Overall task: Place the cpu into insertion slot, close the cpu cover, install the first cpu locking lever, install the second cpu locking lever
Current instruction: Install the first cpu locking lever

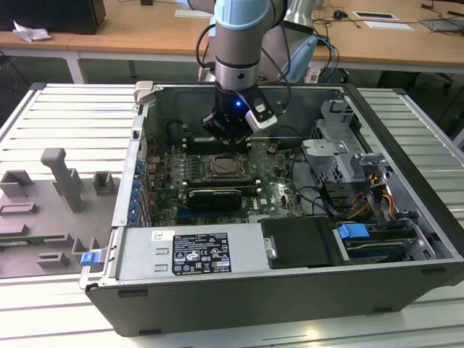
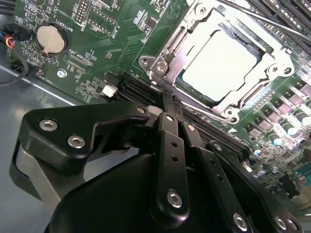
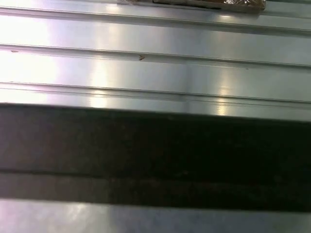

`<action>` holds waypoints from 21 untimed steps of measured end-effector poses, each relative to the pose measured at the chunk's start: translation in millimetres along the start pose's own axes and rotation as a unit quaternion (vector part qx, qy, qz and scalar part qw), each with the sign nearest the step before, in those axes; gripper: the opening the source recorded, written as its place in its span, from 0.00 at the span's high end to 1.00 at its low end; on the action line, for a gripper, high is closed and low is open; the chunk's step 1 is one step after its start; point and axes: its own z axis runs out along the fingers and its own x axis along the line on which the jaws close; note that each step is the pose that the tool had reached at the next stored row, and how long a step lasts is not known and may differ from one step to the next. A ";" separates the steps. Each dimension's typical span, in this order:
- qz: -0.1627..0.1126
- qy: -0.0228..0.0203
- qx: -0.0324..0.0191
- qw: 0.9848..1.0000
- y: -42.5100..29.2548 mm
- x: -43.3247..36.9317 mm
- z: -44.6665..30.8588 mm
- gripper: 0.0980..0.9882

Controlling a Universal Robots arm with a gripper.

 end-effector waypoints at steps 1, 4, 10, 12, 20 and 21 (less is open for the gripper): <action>0.000 0.000 0.000 1.000 -0.1 -0.1 1.1 0.99; 0.000 0.000 0.002 1.000 -0.2 -0.1 2.8 0.99; 0.000 0.000 0.006 1.000 -0.4 -0.3 6.0 0.99; 0.000 0.001 0.006 1.000 -0.7 -0.3 6.8 0.99; 0.000 0.000 0.003 1.000 0.2 -0.8 -2.1 0.99; 0.000 0.000 0.003 1.000 0.5 -0.9 -5.7 0.99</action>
